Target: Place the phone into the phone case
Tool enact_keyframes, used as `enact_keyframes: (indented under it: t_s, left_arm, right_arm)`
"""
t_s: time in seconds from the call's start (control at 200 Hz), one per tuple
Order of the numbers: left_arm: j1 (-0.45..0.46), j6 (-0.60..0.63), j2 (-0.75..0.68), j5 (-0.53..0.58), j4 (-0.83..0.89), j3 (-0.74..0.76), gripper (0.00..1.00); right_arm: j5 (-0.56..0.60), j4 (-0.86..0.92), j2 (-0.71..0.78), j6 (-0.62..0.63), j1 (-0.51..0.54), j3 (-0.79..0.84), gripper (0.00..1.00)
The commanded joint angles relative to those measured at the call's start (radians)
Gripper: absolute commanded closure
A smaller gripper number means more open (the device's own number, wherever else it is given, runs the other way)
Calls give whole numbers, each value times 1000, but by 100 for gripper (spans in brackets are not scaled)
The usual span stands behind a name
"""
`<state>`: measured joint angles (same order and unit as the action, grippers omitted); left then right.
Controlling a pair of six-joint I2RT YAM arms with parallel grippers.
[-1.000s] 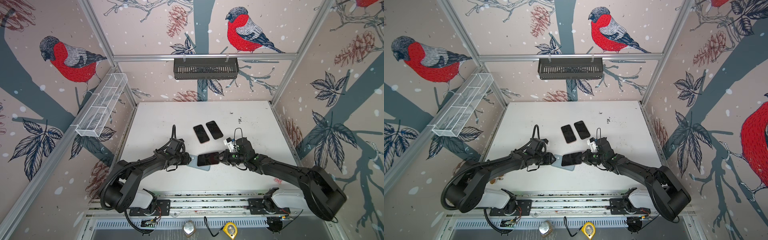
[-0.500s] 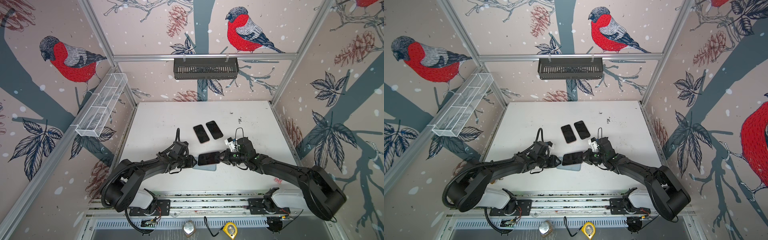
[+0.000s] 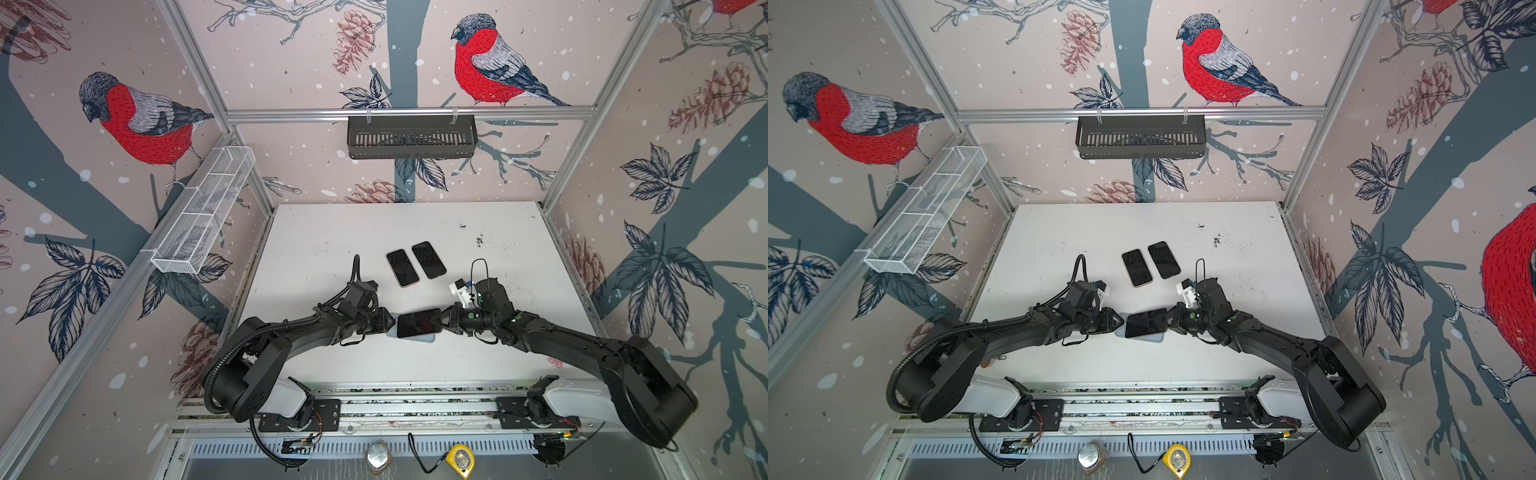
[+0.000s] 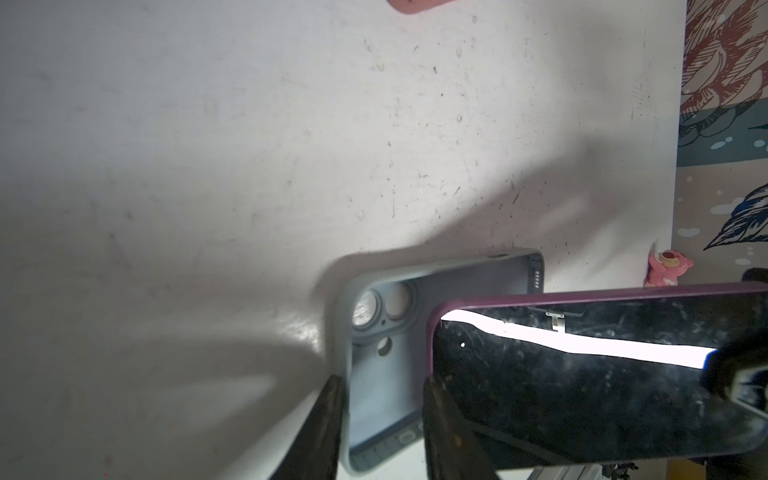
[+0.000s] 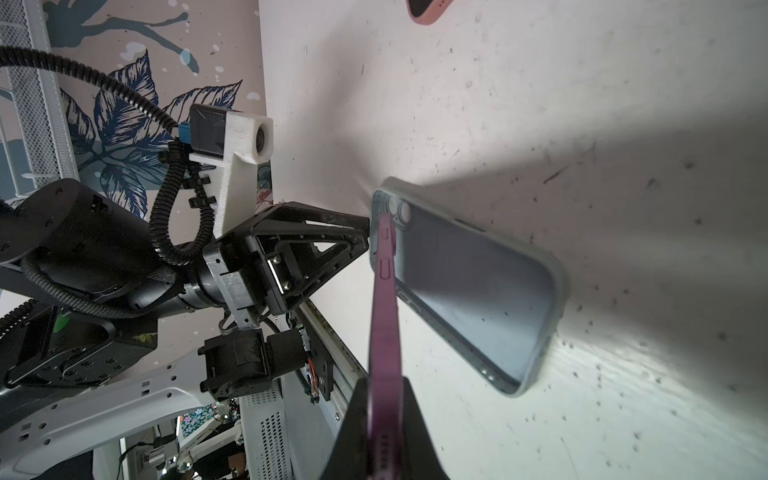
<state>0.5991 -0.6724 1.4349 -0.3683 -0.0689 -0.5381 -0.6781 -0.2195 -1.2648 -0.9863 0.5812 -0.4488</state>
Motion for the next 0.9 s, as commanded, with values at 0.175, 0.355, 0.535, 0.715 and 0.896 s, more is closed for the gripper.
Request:
enact_keyframes:
  t_s: [0.175, 0.355, 0.535, 0.715, 0.896]
  left_arm:
    - [-2, 0, 25, -27, -75, 27, 67]
    - [-2, 8, 38, -44, -82, 33, 69]
    - [-1, 13, 44, -53, -88, 36, 70]
    - [-1, 13, 50, -60, -94, 37, 70]
    - [-1, 10, 56, -72, -104, 37, 70]
  right_arm:
    - [20, -72, -23, -36, 9, 25, 100]
    - [52, -69, -21, -45, 8, 26, 100]
    - [52, -81, -46, -53, 9, 27, 100]
    - [59, -104, -65, -66, 6, 32, 100]
    - [58, -119, -88, -74, 6, 26, 100]
